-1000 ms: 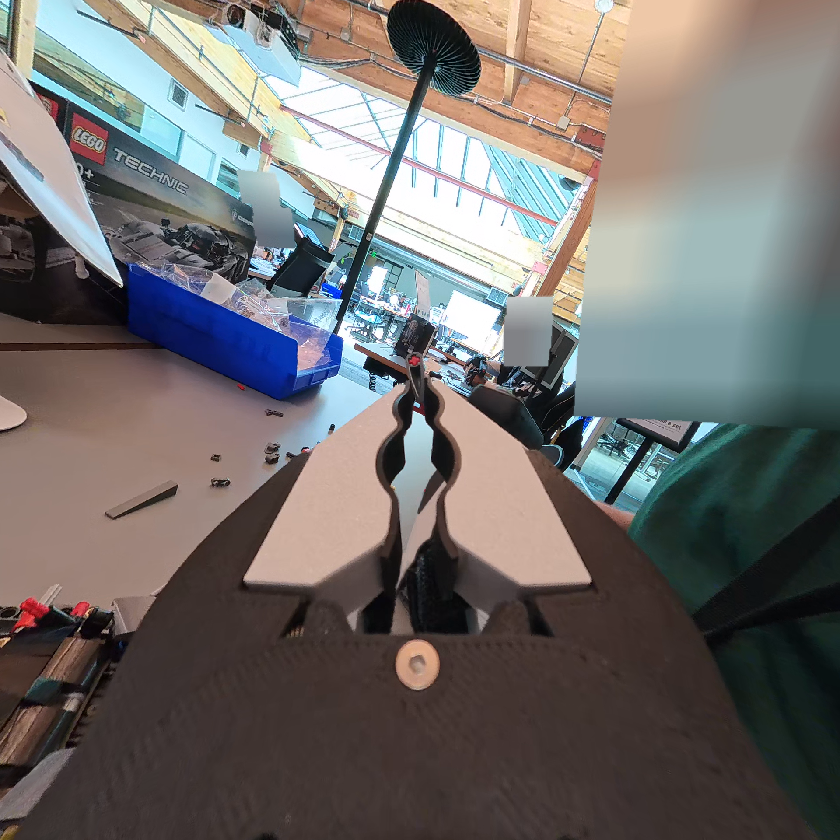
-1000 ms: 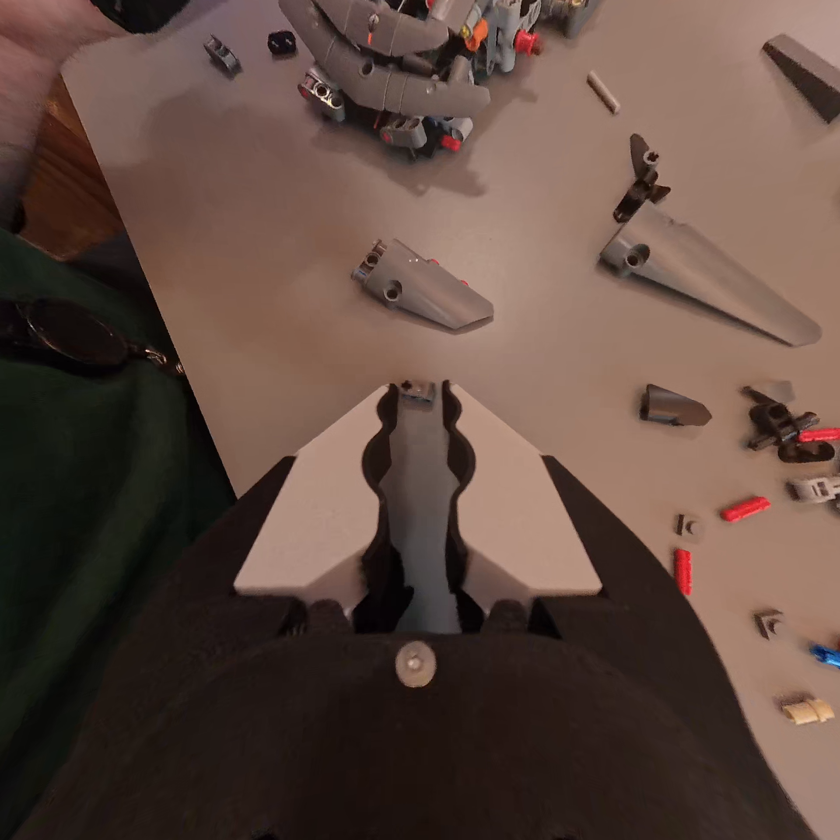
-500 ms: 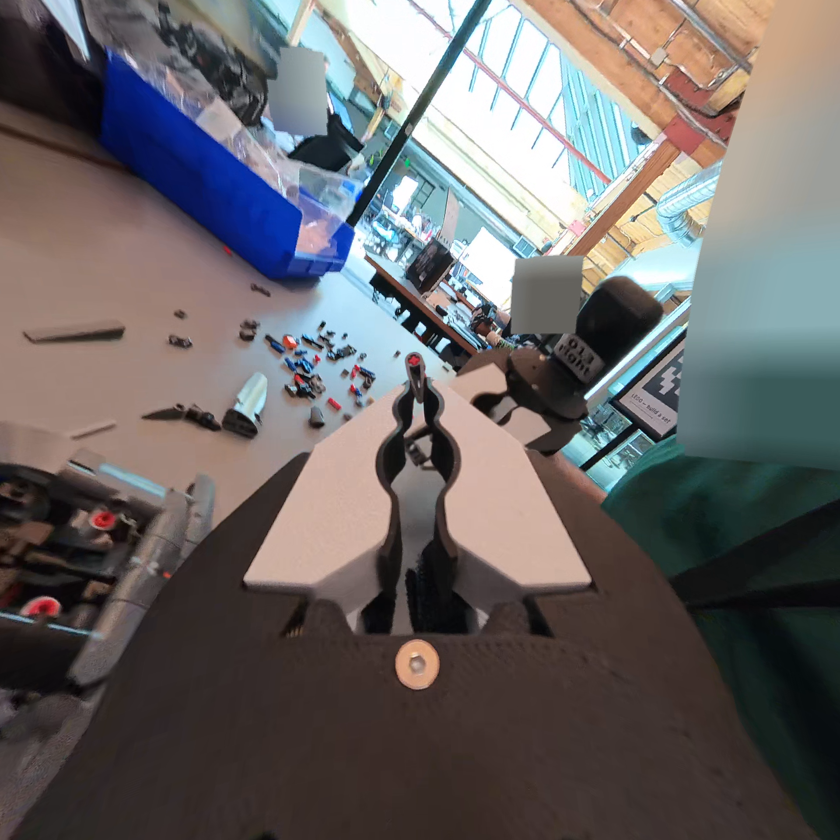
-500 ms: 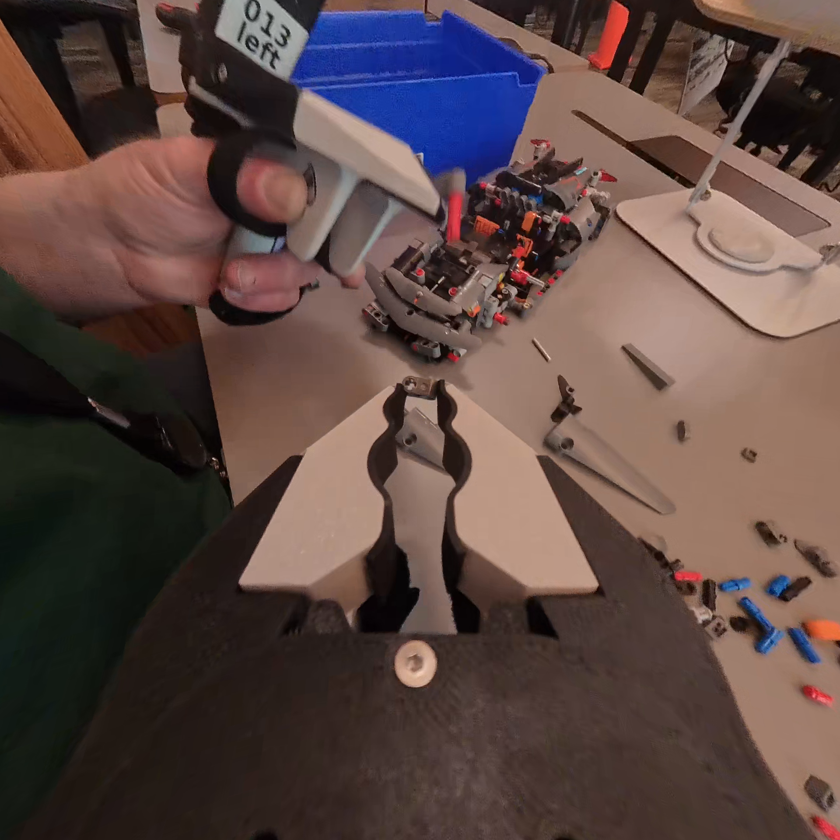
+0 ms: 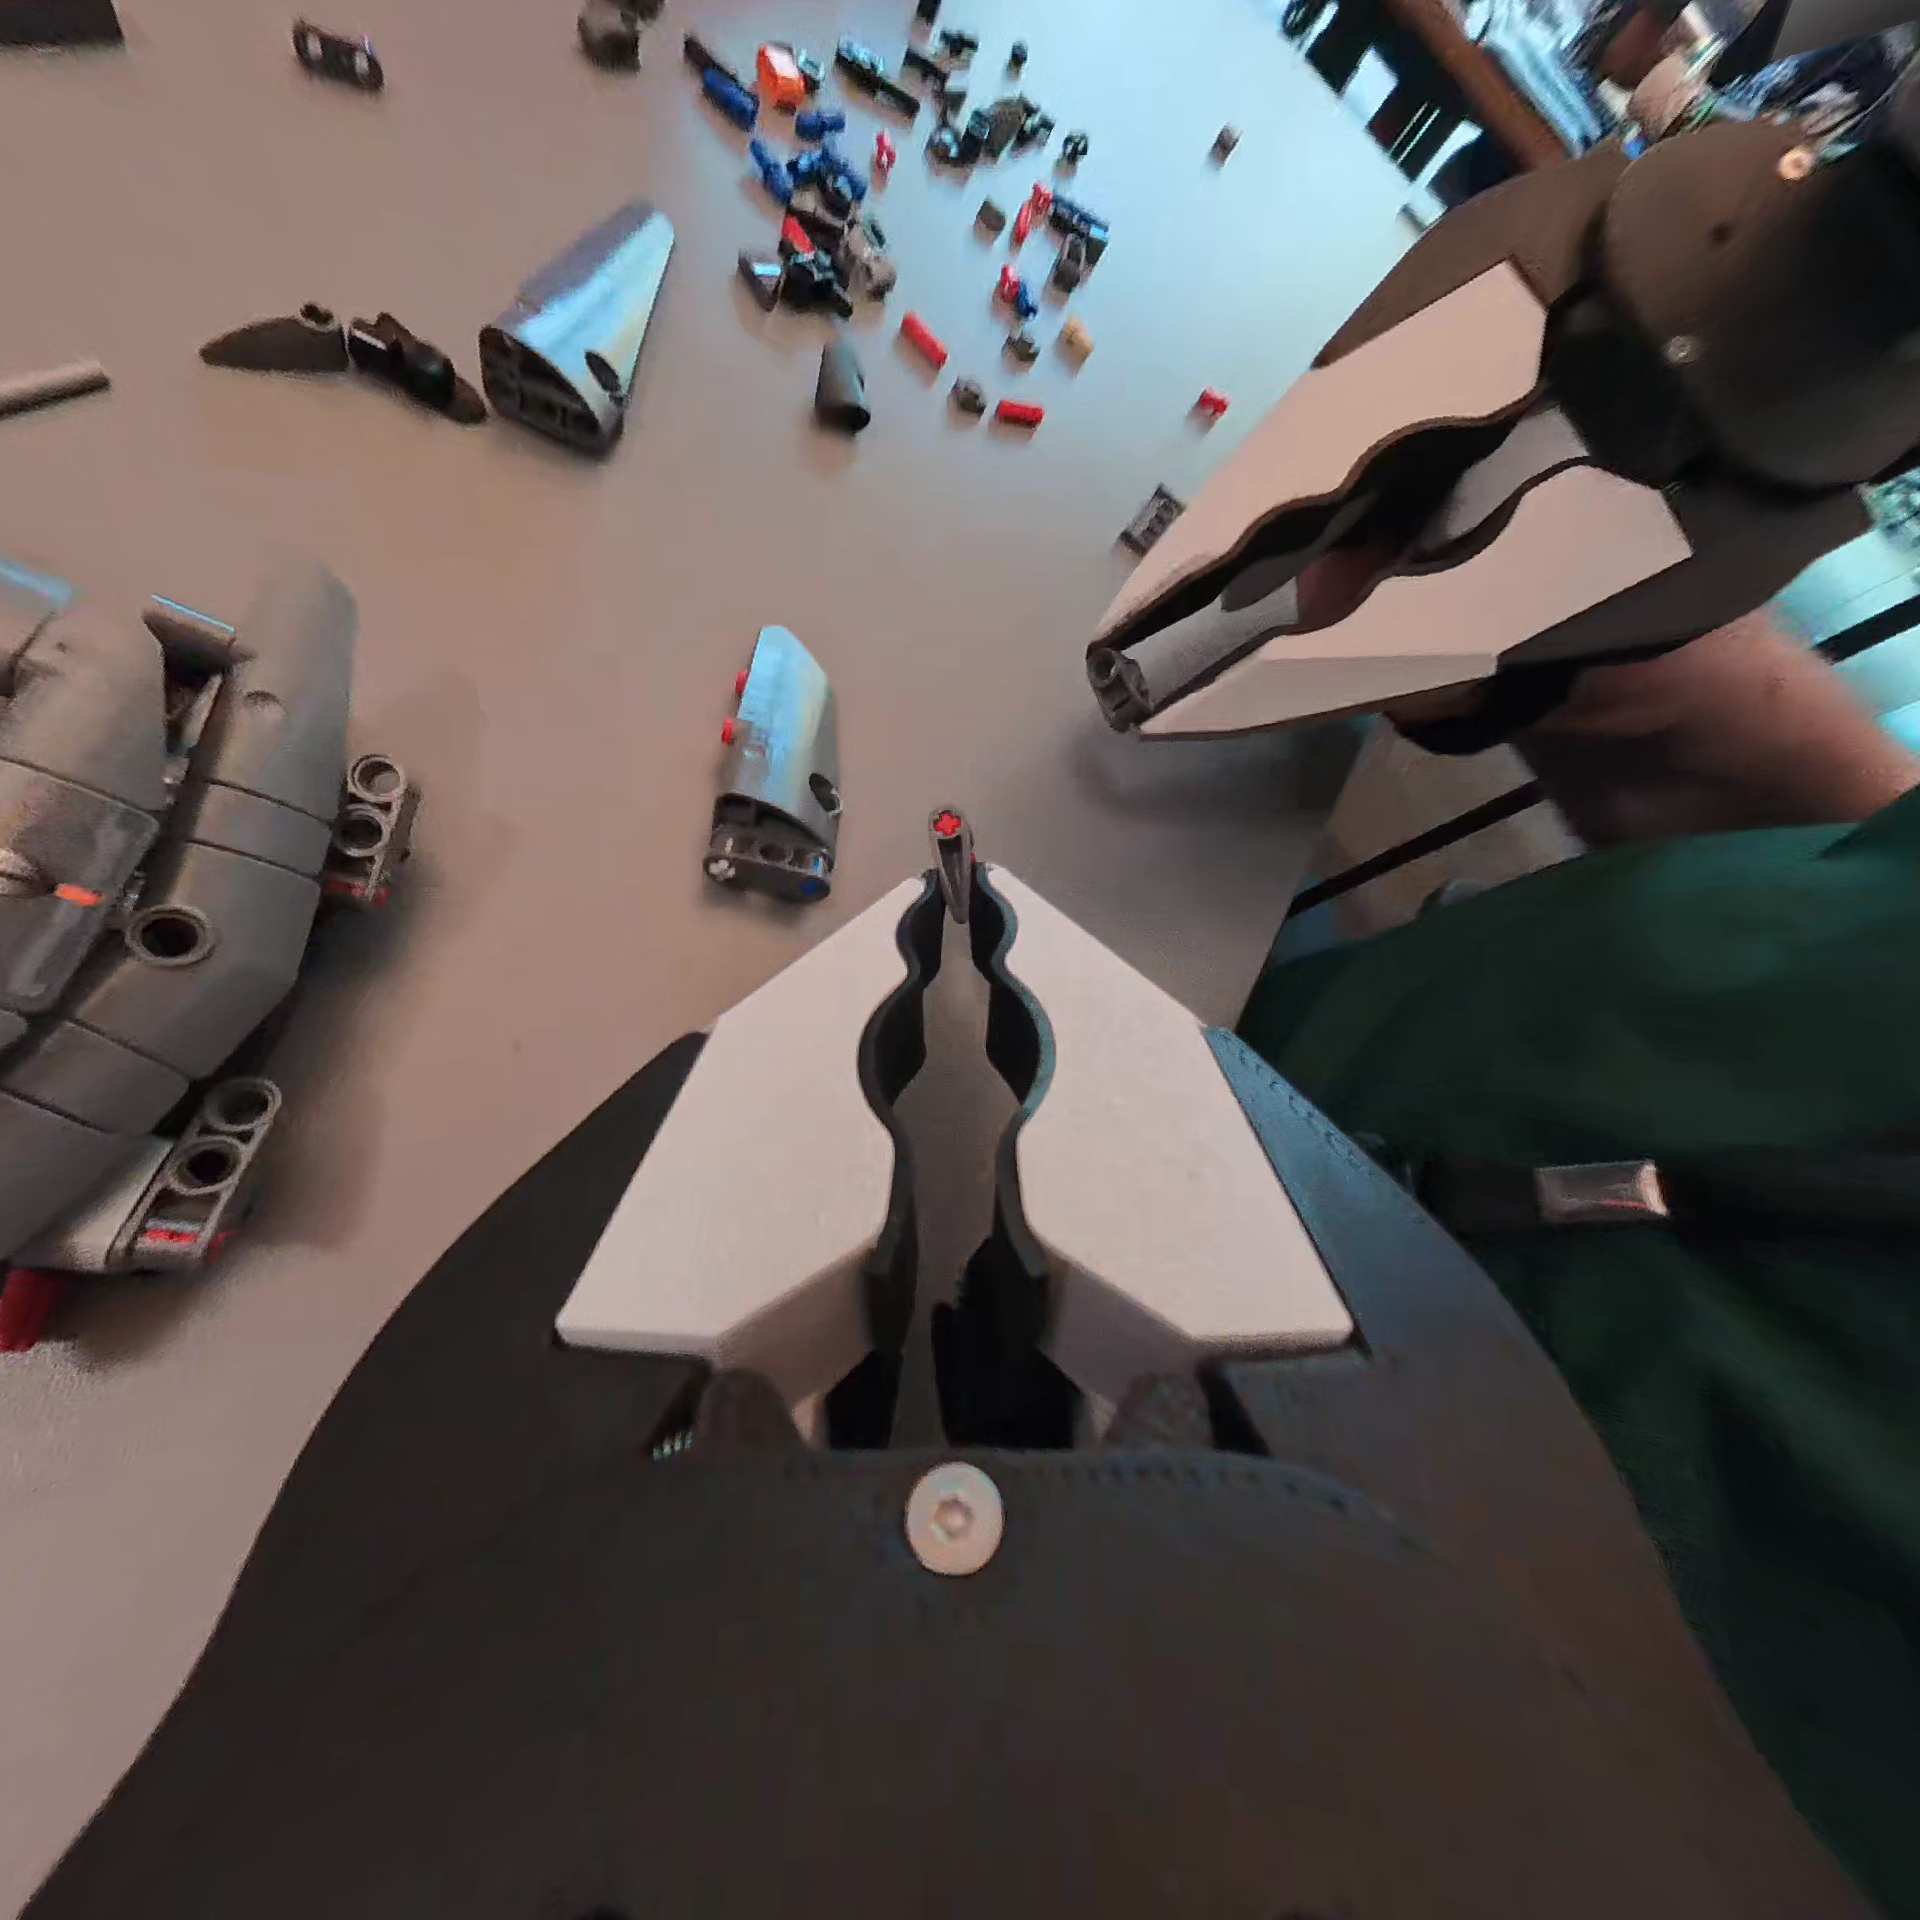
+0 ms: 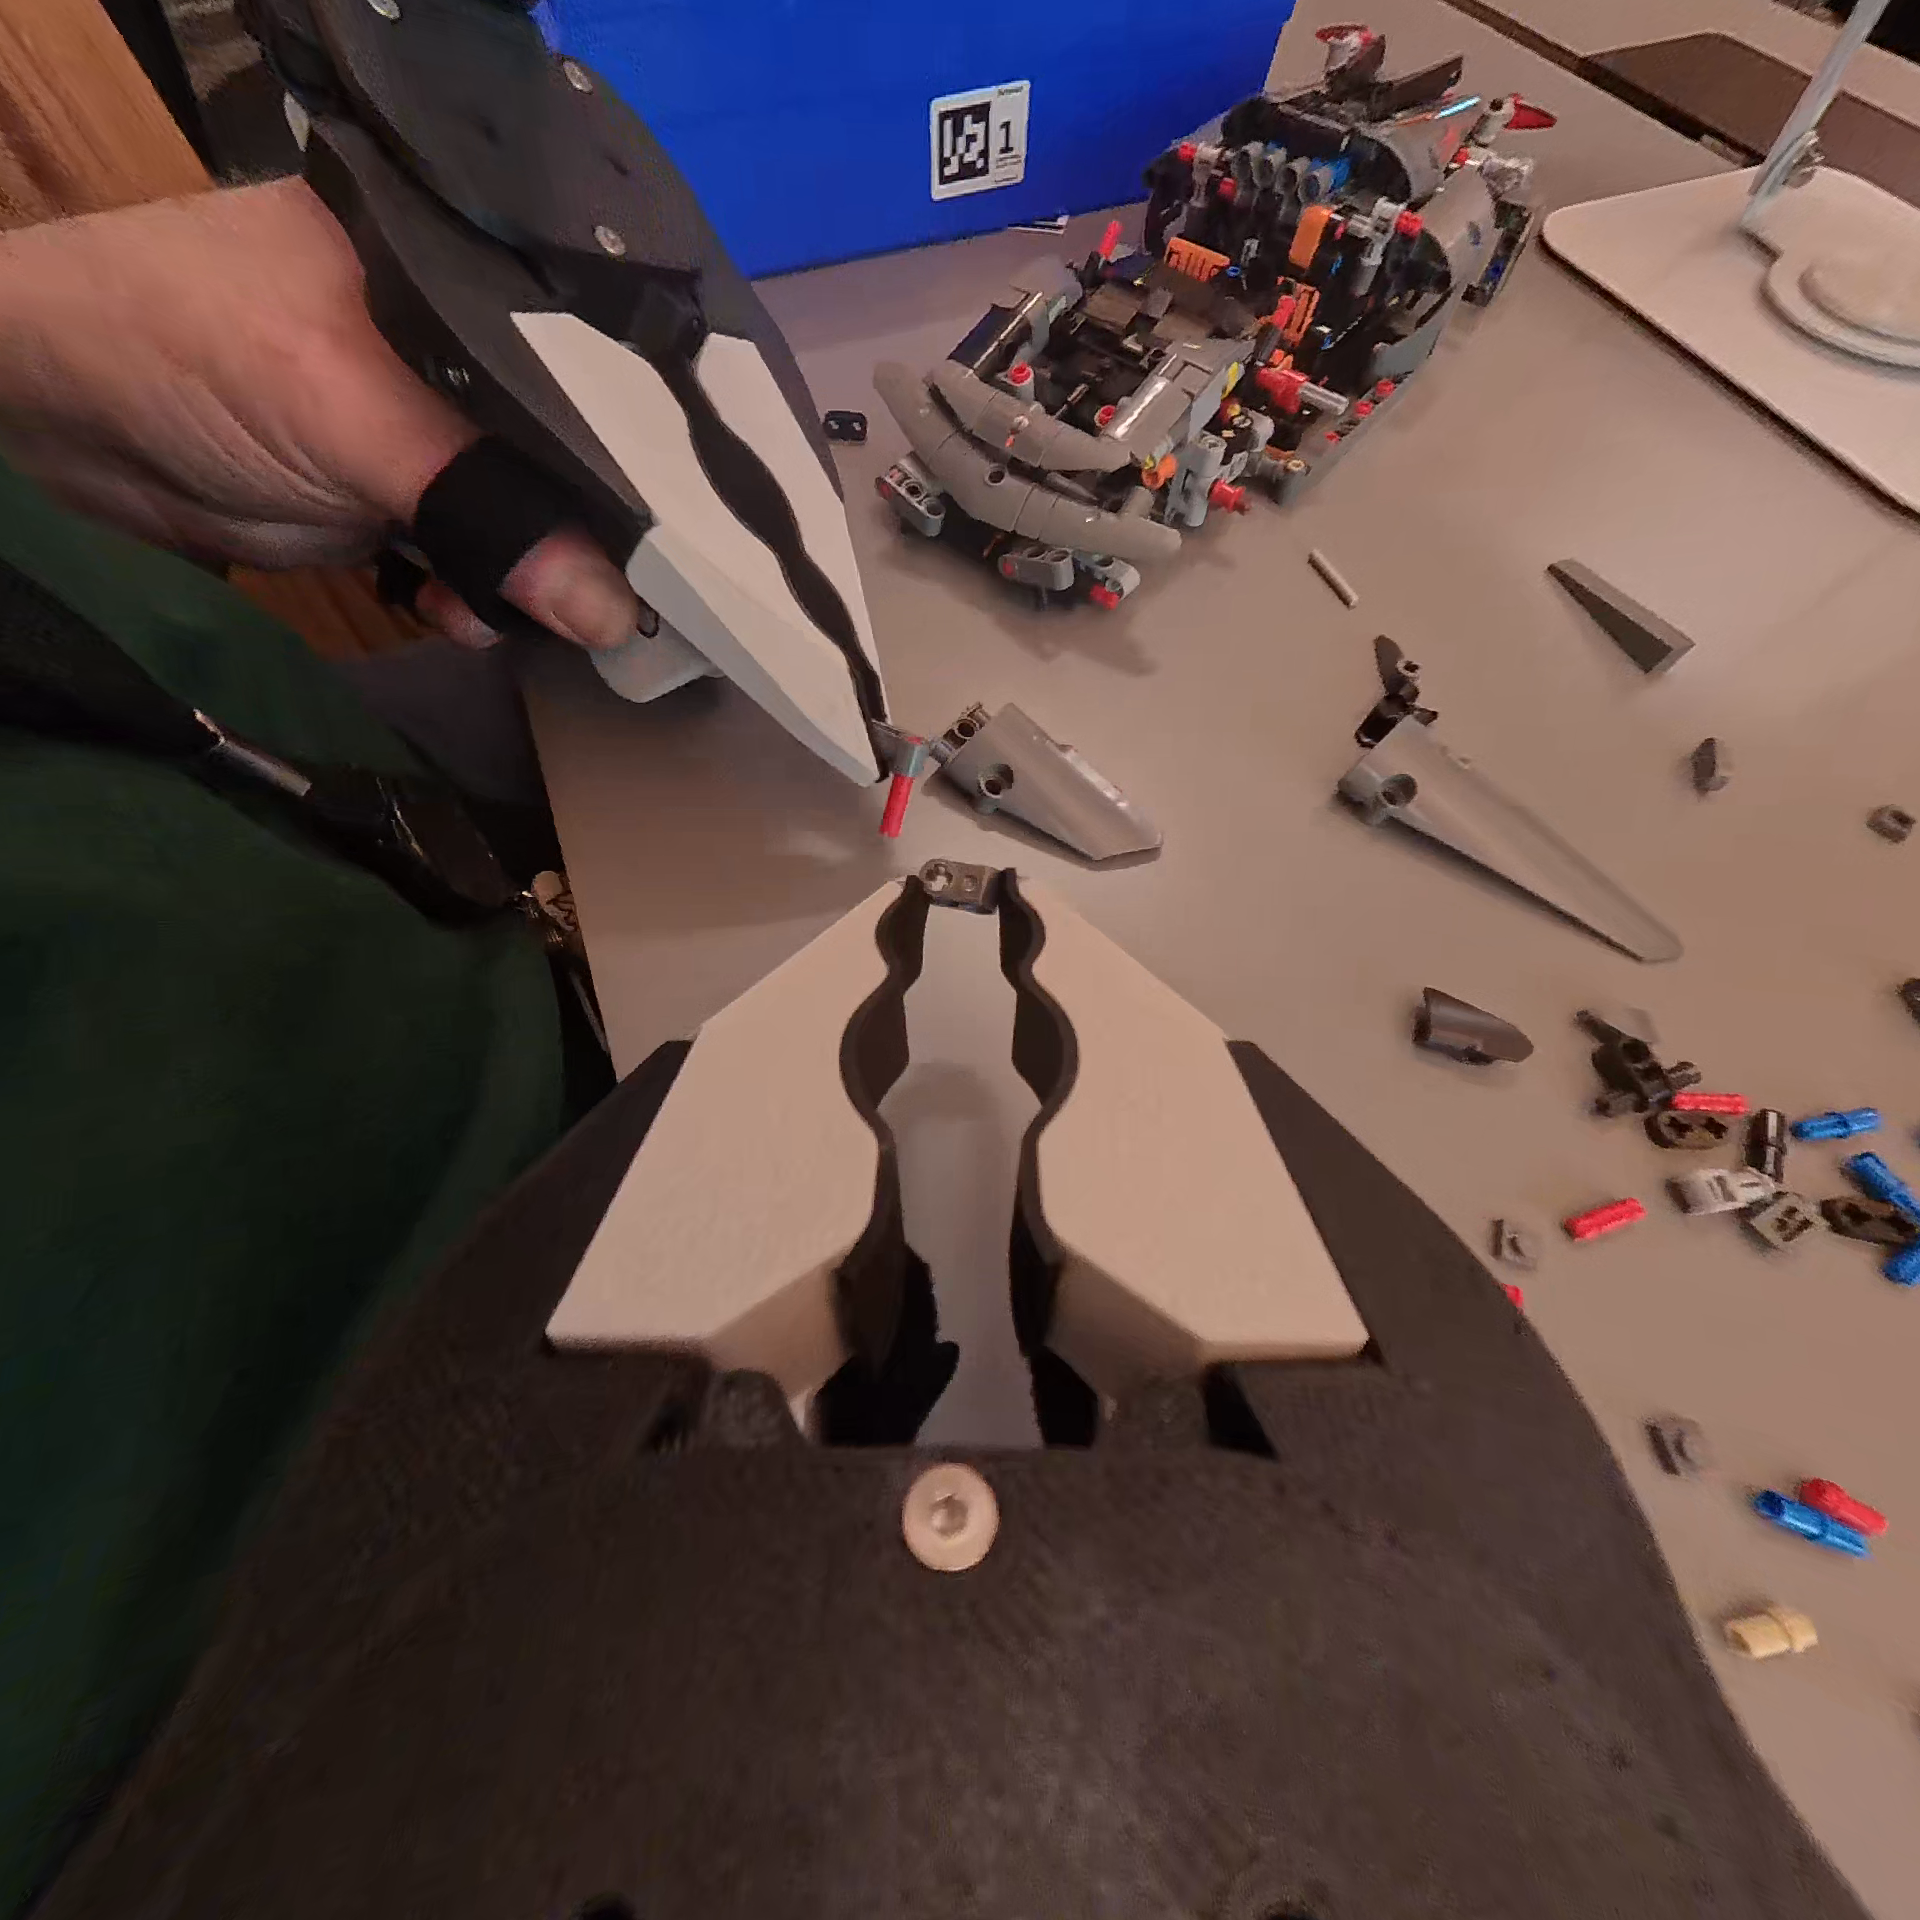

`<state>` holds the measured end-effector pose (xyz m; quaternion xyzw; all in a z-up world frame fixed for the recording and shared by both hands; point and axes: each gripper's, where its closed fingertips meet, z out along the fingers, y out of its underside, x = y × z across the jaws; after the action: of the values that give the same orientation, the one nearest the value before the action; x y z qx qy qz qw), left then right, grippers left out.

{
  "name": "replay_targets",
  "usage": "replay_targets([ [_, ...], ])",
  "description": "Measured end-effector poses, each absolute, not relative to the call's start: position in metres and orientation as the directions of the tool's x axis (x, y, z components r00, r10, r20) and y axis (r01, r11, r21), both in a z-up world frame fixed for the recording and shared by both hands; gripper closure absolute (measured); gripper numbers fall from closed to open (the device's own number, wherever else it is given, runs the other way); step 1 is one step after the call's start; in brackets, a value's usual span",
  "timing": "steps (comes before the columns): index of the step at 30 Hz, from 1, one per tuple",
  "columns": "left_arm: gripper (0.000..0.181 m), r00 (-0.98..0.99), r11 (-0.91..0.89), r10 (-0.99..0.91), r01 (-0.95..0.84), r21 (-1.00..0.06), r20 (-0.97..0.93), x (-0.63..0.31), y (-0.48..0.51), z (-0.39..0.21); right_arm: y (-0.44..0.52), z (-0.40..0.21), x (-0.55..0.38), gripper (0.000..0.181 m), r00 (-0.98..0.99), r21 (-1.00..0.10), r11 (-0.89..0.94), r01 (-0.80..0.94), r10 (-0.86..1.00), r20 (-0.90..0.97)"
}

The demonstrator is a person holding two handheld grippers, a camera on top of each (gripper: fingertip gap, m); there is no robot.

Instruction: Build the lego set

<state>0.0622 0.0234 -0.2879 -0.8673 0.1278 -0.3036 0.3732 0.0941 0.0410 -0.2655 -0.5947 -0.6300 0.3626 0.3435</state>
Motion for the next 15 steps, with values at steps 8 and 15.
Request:
replay_targets([
  [8, 0.167, 0.842, -0.715, -0.426, -0.09, -0.693, 0.33, 0.058, 0.02, -0.303, 0.04, -0.273, 0.096, 0.169, -0.08, -0.861, 0.03, 0.508, 0.997, -0.012],
  [15, 0.161, 0.866, -0.666, -0.459, -0.185, -0.723, 0.201, 0.054, 0.025, -0.298, 0.037, -0.278, 0.096, 0.169, -0.101, -0.847, 0.039, 0.531, 0.995, -0.018],
])
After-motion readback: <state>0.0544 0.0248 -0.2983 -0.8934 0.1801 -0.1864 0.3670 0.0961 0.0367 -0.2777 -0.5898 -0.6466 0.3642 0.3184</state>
